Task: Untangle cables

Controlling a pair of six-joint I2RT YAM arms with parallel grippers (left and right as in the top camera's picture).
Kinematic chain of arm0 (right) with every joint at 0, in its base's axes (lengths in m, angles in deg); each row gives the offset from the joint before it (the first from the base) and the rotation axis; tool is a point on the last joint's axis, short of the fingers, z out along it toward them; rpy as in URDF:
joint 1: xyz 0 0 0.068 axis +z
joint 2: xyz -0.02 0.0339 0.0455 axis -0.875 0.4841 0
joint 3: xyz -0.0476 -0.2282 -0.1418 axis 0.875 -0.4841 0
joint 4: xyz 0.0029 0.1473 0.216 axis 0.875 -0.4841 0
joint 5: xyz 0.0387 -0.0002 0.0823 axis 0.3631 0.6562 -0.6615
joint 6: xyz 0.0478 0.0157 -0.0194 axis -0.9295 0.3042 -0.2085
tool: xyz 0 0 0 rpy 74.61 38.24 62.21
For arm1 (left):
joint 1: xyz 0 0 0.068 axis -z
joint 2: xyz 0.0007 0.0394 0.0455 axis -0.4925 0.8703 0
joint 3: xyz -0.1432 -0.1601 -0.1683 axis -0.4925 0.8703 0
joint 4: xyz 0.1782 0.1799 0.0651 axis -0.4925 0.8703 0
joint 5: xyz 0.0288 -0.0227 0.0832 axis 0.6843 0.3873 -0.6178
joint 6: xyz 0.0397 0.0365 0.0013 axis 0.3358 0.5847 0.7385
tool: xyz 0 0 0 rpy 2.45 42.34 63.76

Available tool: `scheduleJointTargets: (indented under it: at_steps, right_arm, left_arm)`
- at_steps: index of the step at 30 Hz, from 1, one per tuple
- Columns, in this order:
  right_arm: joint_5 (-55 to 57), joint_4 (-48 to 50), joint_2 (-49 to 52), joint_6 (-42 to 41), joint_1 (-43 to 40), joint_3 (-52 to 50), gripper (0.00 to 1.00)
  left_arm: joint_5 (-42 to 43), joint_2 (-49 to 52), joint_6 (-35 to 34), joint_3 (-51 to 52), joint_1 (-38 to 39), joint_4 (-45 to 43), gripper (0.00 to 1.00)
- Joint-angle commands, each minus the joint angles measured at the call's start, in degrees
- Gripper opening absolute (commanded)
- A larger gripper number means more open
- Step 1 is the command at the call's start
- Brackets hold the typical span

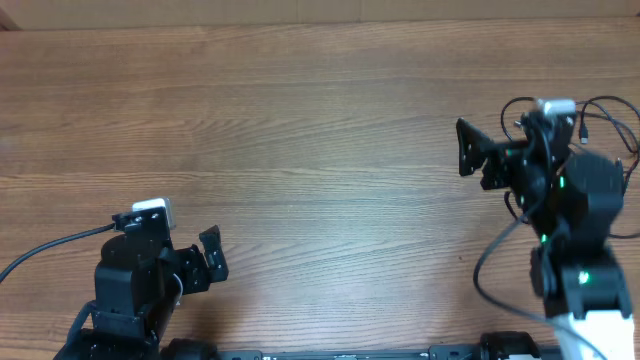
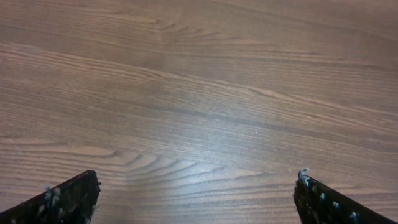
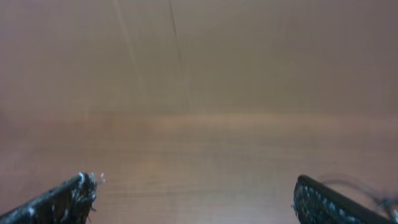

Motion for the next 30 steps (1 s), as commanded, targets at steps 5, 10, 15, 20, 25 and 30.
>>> scheduleJointTargets:
  at_steps: [5, 10, 15, 20, 25, 30]
  right_arm:
    - [1.05, 21.88, -15.43, -0.02, -0.13, -20.44, 1.00]
    - [3.26, 31.76, -24.33, -0.02, 0.61, -30.69, 1.00]
    - [7.08, 32.30, -31.76, -0.02, 2.56, -35.85, 1.00]
    - [8.72, 31.67, -37.79, 0.02, 3.34, -38.99, 1.00]
    - [8.72, 30.82, -44.24, 0.02, 3.34, -43.17, 1.00]
    - [8.92, 25.81, -45.77, 0.90, 3.34, -43.63, 1.00]
  left_arm:
    - [-0.55, -0.11, -0.94, 0.35, 0.39, -0.09, 1.00]
    - [-0.55, -0.11, -0.96, 0.35, 0.39, -0.09, 0.99]
    - [-0.55, -0.11, -0.94, 0.35, 0.39, -0.09, 1.00]
    - [-0.55, -0.11, -0.96, 0.35, 0.39, -0.09, 1.00]
    - [-0.55, -0.11, -0.96, 0.35, 0.39, -0.09, 0.99]
    - [-0.55, -0.11, -0.94, 0.35, 0.39, -0.07, 0.99]
